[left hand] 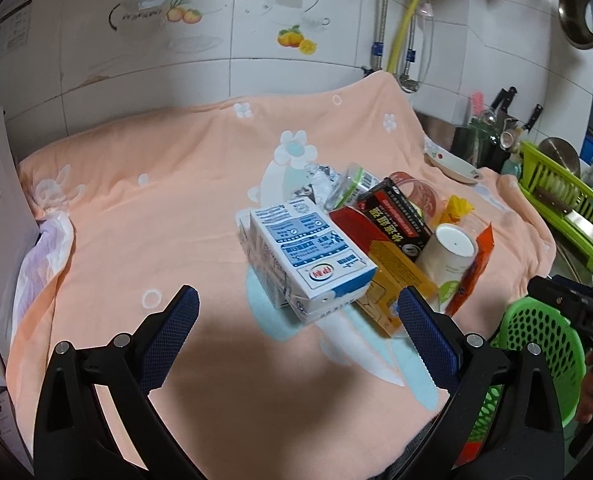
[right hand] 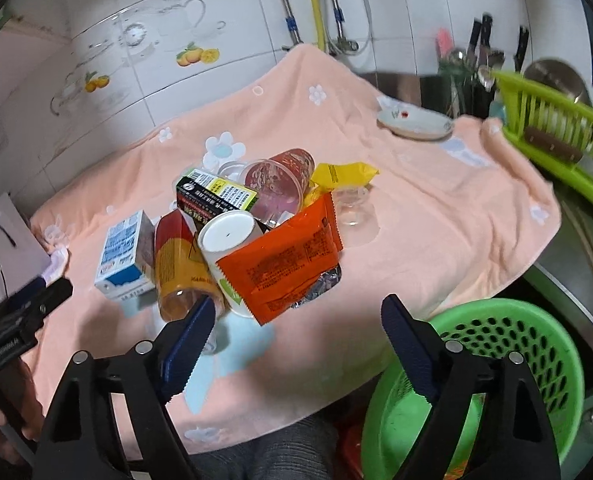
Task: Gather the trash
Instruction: 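Grasp the orange snack bag with the right gripper while the left gripper grasps the white-blue milk carton, then lower the orange bag into the green basket and open the right gripper while the left carries the carton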
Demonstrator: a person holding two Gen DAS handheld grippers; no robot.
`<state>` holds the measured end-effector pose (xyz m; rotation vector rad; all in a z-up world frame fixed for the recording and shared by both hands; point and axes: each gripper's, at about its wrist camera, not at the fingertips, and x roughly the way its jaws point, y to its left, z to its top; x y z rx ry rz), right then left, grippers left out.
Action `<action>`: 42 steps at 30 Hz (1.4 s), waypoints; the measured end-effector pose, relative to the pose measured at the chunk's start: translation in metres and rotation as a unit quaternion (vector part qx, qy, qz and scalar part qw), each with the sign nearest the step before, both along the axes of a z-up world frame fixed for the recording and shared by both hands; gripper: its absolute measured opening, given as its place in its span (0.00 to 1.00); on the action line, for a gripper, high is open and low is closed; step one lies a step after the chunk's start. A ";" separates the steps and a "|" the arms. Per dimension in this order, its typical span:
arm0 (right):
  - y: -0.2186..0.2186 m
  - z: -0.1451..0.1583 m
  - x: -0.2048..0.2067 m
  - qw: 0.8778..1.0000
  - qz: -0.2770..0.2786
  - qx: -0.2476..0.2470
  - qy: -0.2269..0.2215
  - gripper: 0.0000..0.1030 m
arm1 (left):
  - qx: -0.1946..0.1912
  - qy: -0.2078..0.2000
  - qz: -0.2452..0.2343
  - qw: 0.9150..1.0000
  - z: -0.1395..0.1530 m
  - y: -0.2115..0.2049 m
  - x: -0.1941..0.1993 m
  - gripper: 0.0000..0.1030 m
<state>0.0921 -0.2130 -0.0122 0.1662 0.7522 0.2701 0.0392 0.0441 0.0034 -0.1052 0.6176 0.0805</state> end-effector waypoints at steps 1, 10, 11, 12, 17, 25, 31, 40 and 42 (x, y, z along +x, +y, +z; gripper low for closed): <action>-0.001 -0.001 0.004 1.000 0.001 0.007 0.005 0.77 | -0.002 0.002 0.001 1.000 -0.001 0.001 0.002 0.95; -0.005 -0.002 0.063 0.995 -0.006 0.080 0.060 0.65 | -0.012 0.013 0.007 1.000 -0.004 0.010 0.014 0.95; -0.005 -0.002 0.067 0.995 -0.007 0.083 0.063 0.64 | -0.015 0.015 0.007 1.000 -0.003 0.011 0.016 0.95; -0.004 -0.002 0.074 0.994 -0.010 0.088 0.068 0.63 | -0.017 0.016 0.007 1.000 -0.003 0.012 0.019 0.95; -0.002 -0.014 0.102 0.989 -0.019 0.106 0.105 0.53 | -0.028 0.027 0.007 0.999 0.003 0.017 0.038 0.95; -0.005 -0.030 0.116 0.986 -0.024 0.107 0.129 0.42 | -0.058 0.067 0.011 0.996 0.005 0.023 0.082 0.95; -0.008 -0.025 0.107 0.988 -0.009 0.101 0.120 0.36 | -0.083 0.112 0.016 0.990 -0.009 0.023 0.112 0.95; -0.019 -0.024 0.090 0.987 -0.001 0.114 0.109 0.30 | -0.079 0.152 0.017 0.985 -0.022 0.020 0.136 0.87; -0.022 -0.025 0.086 0.987 0.000 0.119 0.108 0.29 | -0.081 0.159 0.014 0.984 -0.025 0.020 0.139 0.81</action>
